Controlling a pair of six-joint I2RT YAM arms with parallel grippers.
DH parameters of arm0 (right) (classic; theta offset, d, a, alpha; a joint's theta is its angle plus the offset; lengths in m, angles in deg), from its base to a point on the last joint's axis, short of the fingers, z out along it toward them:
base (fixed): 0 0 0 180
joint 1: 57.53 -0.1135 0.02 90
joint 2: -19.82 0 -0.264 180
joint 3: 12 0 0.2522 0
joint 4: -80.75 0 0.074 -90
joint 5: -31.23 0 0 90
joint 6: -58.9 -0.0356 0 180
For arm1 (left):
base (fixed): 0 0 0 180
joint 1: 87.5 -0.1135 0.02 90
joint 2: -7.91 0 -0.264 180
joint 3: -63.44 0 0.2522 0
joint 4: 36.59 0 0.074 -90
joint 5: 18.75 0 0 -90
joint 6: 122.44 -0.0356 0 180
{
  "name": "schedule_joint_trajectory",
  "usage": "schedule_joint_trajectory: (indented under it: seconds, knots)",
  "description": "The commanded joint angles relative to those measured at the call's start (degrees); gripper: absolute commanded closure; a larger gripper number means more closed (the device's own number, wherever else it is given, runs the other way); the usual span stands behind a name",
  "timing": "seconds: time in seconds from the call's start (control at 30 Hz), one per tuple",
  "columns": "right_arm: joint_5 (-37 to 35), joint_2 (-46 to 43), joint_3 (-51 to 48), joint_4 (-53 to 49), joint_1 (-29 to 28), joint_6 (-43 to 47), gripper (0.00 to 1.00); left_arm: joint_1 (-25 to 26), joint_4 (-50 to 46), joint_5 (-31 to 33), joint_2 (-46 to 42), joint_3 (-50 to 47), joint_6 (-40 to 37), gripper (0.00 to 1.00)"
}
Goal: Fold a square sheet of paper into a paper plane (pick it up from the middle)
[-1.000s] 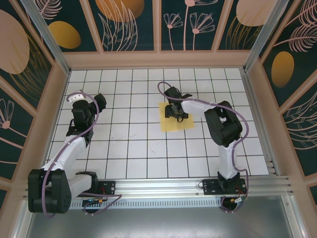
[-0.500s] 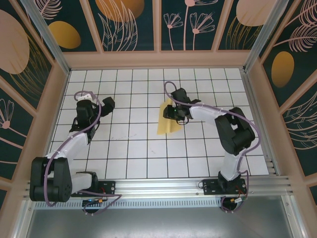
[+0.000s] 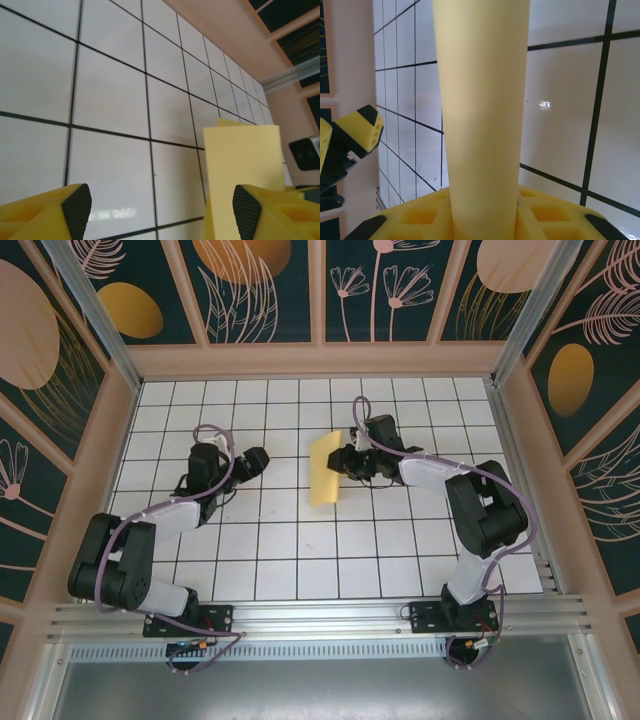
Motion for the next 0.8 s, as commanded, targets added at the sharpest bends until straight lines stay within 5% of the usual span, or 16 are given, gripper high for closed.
schedule_joint_trajectory:
  seconds: [0.0,0.37,0.77]
  knots:
    - [2.96,2.30,-1.20,-0.46,1.52,1.40,0.72,2.82,6.32,-1.77,3.06,1.37,3.60,0.29]
    - [0.65,6.04,-0.86,-3.85,3.47,3.94,0.73,11.36,8.50,-2.47,12.51,7.87,4.98,0.46]
    - [0.61,7.55,-0.60,-5.17,4.06,4.72,0.73,17.57,4.90,-2.47,22.75,16.20,7.16,0.85]
